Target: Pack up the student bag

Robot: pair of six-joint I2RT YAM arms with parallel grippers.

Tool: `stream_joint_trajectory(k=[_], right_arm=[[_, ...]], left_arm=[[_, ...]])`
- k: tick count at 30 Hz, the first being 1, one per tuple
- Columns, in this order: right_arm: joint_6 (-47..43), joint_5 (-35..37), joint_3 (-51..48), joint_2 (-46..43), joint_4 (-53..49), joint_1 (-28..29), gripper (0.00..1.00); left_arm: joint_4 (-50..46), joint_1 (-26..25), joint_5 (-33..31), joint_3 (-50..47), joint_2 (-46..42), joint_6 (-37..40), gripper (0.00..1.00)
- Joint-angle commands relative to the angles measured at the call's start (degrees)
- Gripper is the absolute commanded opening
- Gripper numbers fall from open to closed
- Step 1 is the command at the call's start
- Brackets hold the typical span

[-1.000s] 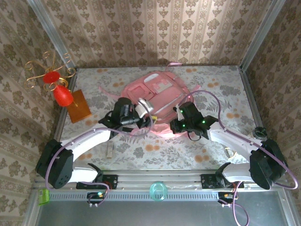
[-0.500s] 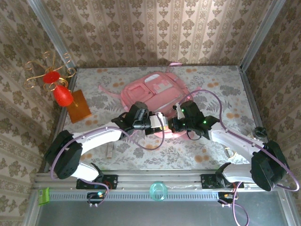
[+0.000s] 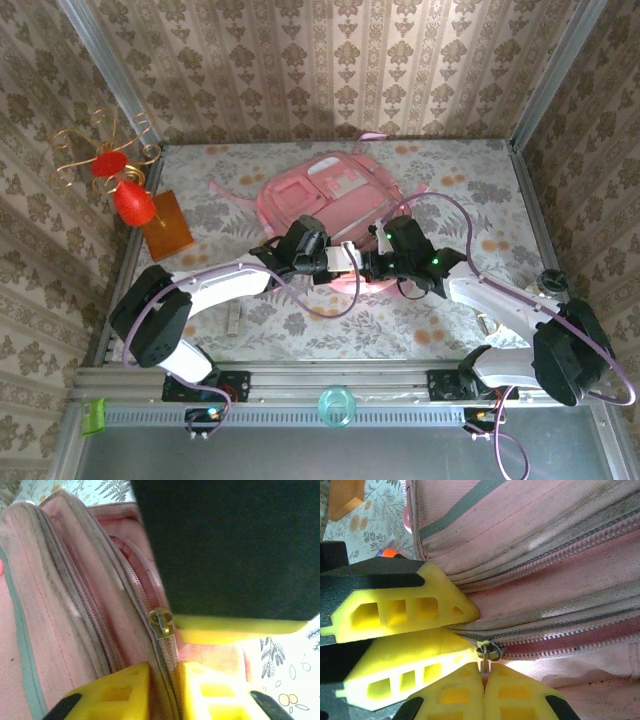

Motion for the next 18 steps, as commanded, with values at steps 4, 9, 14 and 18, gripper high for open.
stream_joint_trajectory(k=[4,9,14,18], right_arm=[[0.1,0.9,-0.5,-2.5,-0.2,-0.8,0.00],[-0.7,8.6,0.6,-2.2,-6.4,-1.1,0.00],[-1.5,16.6,1.9,-1.8,-11.6,-1.1,0.00],[-2.5,22.0,3.6,-2.0,-15.2,-1.1,0.00]], left_arm=[[-0.6,1.0,-3.6,0.1,0.2,2.4,0.00],[0.5,3.4,0.4,-2.2,-2.3,1.7,0.00],[1.5,5.0,0.9,-4.0,-4.8,2.0,0.00],[0.4,6.1,0.5,-4.4,-5.7,3.4,0.00]])
